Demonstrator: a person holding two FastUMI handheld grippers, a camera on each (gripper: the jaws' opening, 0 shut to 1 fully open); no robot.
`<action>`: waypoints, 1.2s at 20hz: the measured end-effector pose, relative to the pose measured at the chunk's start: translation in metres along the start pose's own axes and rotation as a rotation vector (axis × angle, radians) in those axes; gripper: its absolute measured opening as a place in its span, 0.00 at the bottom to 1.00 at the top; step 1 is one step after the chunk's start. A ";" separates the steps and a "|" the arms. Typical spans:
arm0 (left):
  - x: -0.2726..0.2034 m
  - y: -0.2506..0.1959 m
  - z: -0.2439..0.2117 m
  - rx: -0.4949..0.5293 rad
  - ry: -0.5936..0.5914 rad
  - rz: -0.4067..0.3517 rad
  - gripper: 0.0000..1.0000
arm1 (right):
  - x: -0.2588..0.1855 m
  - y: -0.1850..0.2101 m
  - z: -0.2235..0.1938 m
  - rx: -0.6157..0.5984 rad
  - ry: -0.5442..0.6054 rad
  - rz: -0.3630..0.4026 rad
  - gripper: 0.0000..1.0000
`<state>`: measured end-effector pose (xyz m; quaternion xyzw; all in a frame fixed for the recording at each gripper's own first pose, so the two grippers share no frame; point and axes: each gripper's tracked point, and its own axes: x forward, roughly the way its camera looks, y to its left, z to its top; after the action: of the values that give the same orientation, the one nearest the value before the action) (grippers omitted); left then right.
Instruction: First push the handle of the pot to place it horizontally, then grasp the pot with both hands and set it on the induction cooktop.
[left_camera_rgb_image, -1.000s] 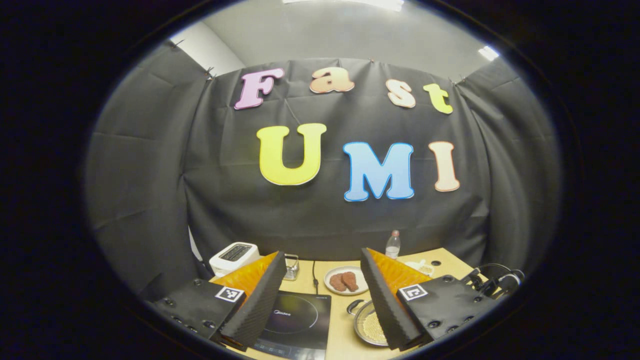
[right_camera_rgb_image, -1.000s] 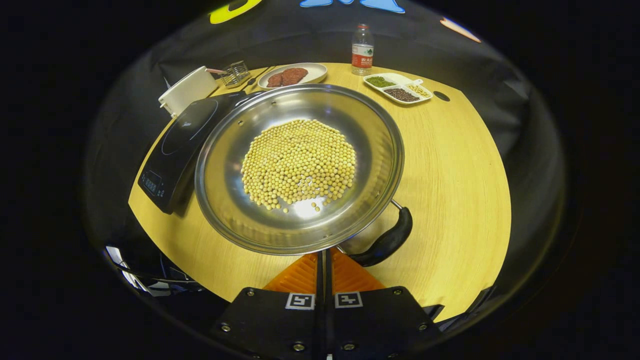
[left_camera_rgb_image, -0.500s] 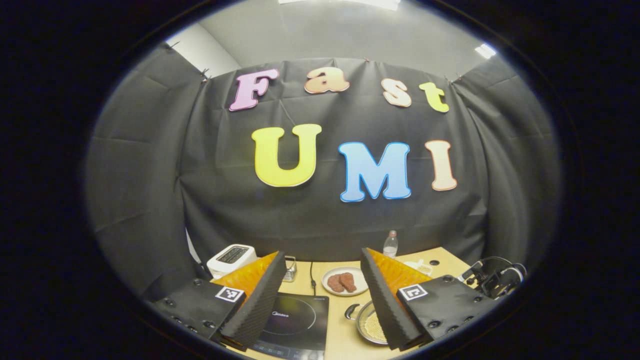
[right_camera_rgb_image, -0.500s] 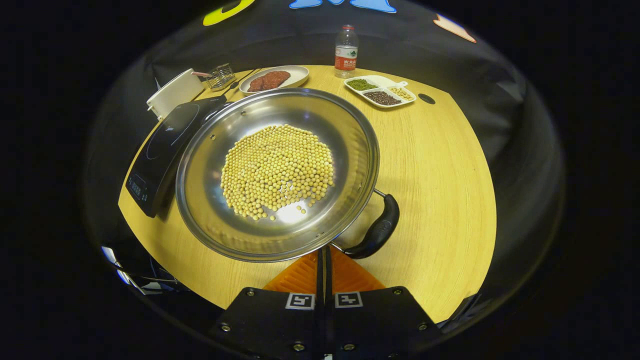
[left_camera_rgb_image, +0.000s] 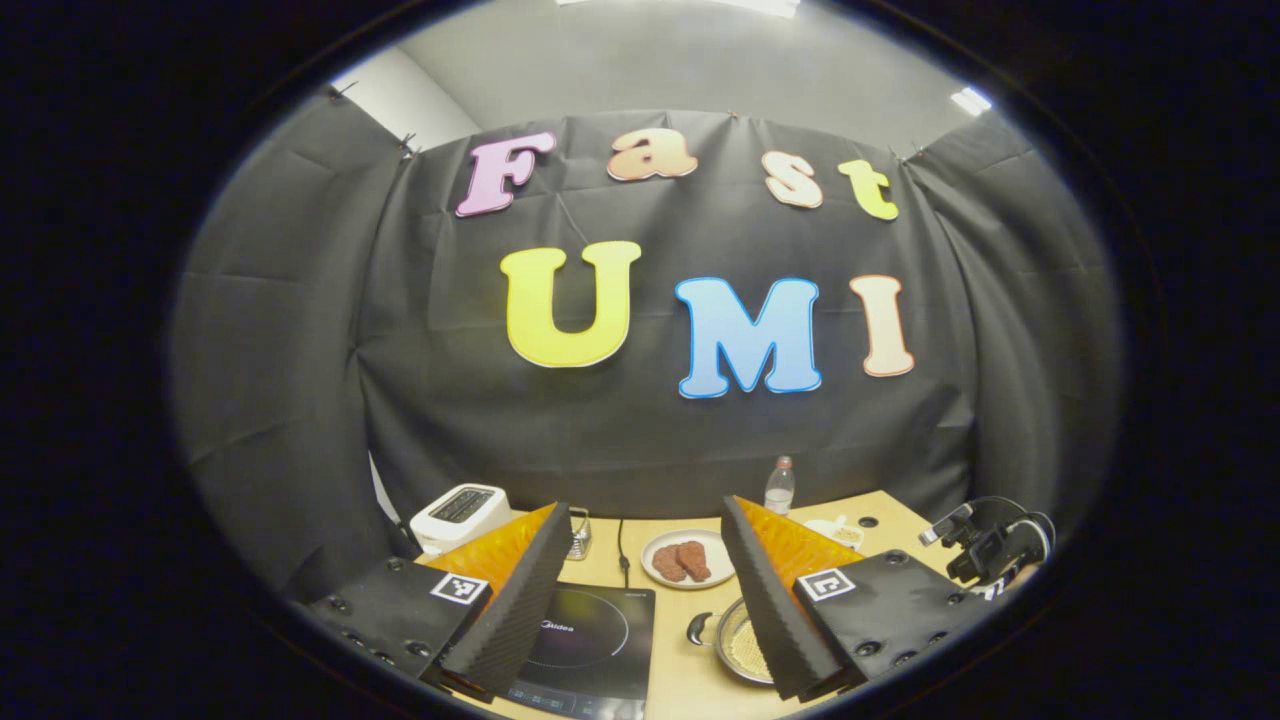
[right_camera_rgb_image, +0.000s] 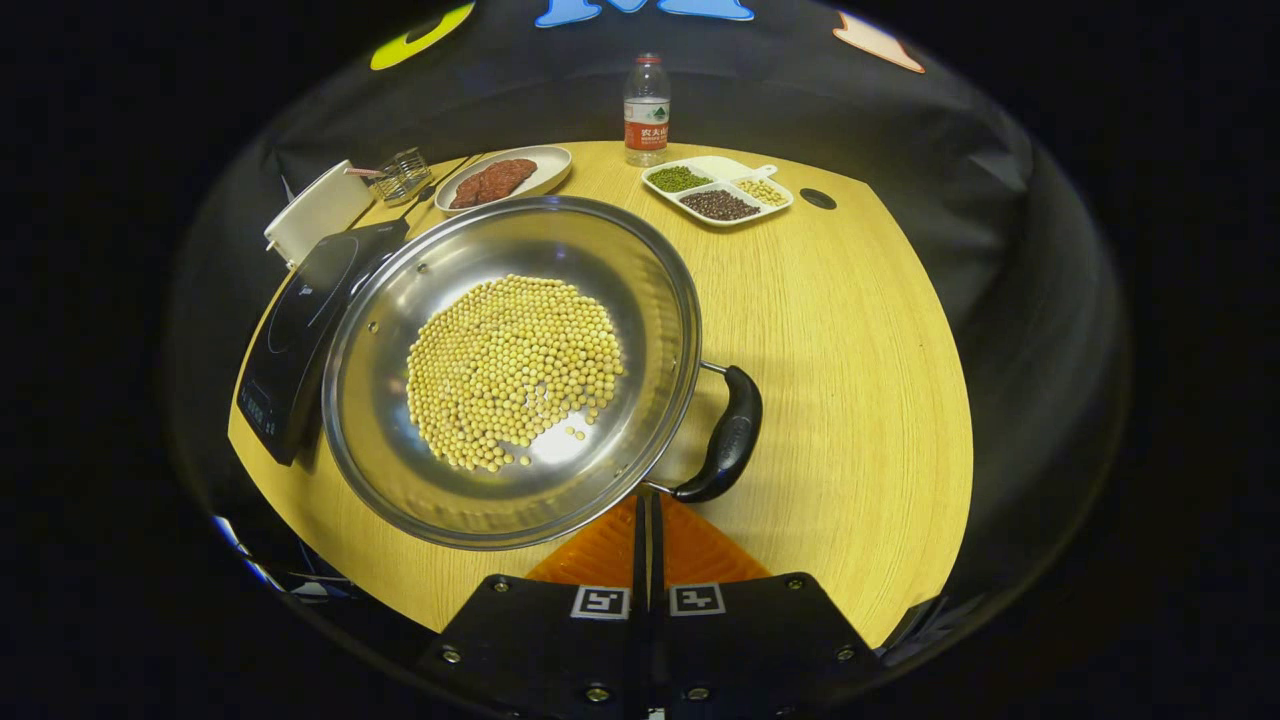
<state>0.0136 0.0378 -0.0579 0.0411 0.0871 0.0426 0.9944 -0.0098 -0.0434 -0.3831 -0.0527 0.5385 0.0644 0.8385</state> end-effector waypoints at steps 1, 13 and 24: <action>0.000 -0.001 0.000 0.000 0.000 0.000 0.99 | 0.001 -0.003 0.003 0.000 -0.002 -0.003 0.00; 0.006 -0.010 -0.015 0.005 0.034 0.001 0.97 | -0.007 -0.023 0.027 0.002 -0.057 -0.036 0.00; 0.035 -0.056 -0.088 -0.037 0.199 -0.154 0.95 | -0.045 -0.022 0.044 0.157 -0.223 0.014 0.24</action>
<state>0.0363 -0.0080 -0.1556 0.0117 0.1873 -0.0283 0.9818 0.0148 -0.0603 -0.3232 0.0244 0.4458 0.0331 0.8942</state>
